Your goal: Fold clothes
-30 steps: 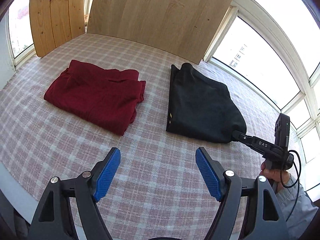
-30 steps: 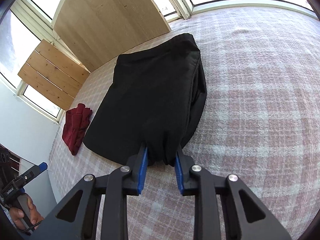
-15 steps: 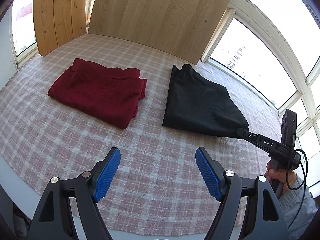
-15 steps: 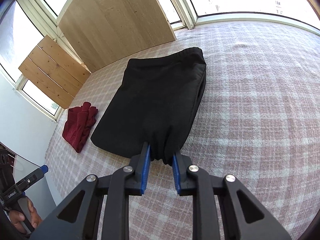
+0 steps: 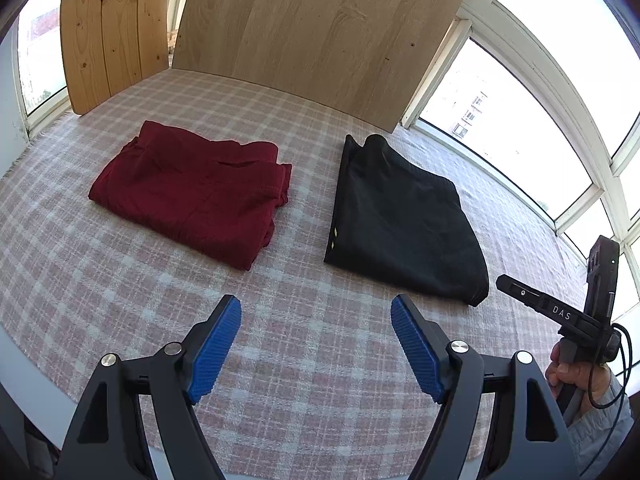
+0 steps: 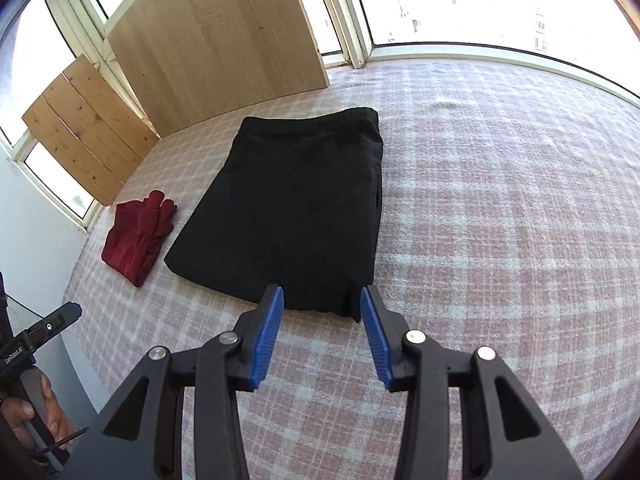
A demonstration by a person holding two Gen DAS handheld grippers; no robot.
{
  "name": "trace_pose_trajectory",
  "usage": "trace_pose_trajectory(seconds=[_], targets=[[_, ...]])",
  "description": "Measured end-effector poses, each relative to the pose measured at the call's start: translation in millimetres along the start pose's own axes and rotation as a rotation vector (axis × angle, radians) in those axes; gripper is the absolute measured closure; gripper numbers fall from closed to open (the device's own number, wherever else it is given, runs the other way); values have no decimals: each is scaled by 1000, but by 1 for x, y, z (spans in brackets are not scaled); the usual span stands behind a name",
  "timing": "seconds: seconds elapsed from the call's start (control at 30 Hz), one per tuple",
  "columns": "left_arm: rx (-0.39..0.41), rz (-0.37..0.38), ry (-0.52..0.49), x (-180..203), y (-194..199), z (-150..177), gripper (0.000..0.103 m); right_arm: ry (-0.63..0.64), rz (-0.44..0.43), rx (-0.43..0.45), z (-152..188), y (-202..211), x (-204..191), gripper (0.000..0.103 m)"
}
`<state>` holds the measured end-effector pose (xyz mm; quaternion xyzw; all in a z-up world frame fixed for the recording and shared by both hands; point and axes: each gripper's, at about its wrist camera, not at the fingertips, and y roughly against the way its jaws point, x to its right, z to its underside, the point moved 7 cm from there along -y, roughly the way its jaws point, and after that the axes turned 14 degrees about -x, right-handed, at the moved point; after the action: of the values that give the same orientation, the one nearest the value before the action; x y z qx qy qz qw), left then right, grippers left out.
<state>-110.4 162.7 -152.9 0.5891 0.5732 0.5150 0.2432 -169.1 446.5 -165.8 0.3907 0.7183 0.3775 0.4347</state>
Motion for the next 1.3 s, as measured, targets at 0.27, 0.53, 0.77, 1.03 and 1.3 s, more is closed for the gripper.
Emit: trace_pose_trajectory(seconds=[0.27, 0.53, 0.77, 1.03, 1.3], targets=[[72, 8, -158, 63, -31, -62, 27, -82, -93, -113, -1, -45, 7, 61], [-42, 16, -217, 88, -114, -83, 26, -17, -28, -99, -2, -56, 3, 61], [-89, -73, -288, 76, -148, -61, 25, -36, -4, -134, 9, -47, 11, 61], [-89, -109, -311, 59, -145, -53, 24, -24, 17, -147, 4, -60, 4, 61], [-117, 57, -145, 42, -105, -48, 25, -5, 84, -58, -31, -32, 3, 56]])
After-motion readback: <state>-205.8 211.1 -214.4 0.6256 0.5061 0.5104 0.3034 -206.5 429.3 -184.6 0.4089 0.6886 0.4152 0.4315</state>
